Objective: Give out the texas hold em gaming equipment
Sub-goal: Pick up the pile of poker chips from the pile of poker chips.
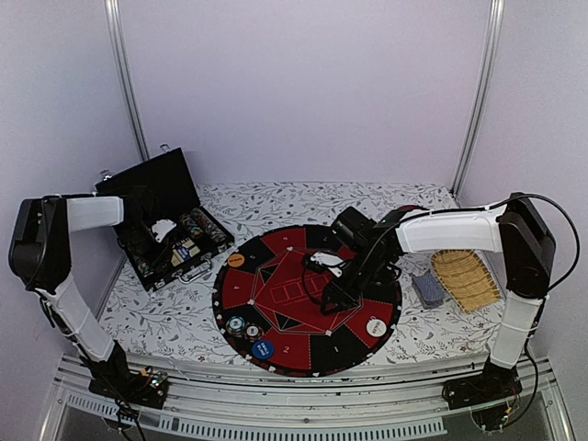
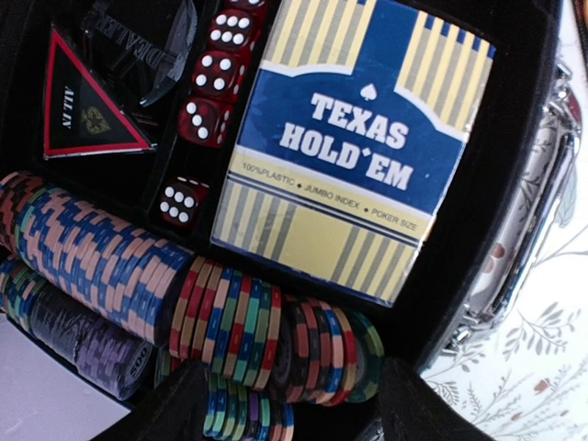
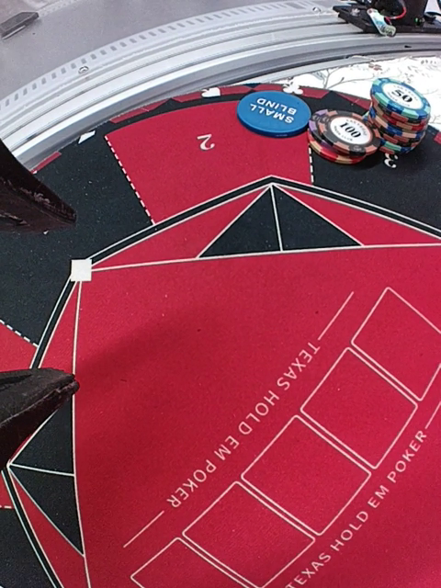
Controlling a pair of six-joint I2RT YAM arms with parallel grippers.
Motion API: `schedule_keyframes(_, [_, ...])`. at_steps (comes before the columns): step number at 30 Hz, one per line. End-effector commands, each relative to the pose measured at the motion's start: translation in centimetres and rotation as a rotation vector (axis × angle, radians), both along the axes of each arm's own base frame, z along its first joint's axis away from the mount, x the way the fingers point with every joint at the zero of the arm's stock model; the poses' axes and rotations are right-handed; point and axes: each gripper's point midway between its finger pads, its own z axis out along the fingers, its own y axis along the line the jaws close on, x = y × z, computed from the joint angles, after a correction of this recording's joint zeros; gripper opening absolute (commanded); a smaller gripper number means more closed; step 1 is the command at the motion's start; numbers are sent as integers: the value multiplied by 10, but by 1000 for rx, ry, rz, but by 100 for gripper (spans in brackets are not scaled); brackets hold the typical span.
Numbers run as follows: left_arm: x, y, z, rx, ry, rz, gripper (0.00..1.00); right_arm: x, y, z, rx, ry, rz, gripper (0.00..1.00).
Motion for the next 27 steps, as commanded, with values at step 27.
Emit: schedule_keyframes(27, [-10,-12,-13,-30,41,-38,58,-3,1,-3,-28,0,16,53])
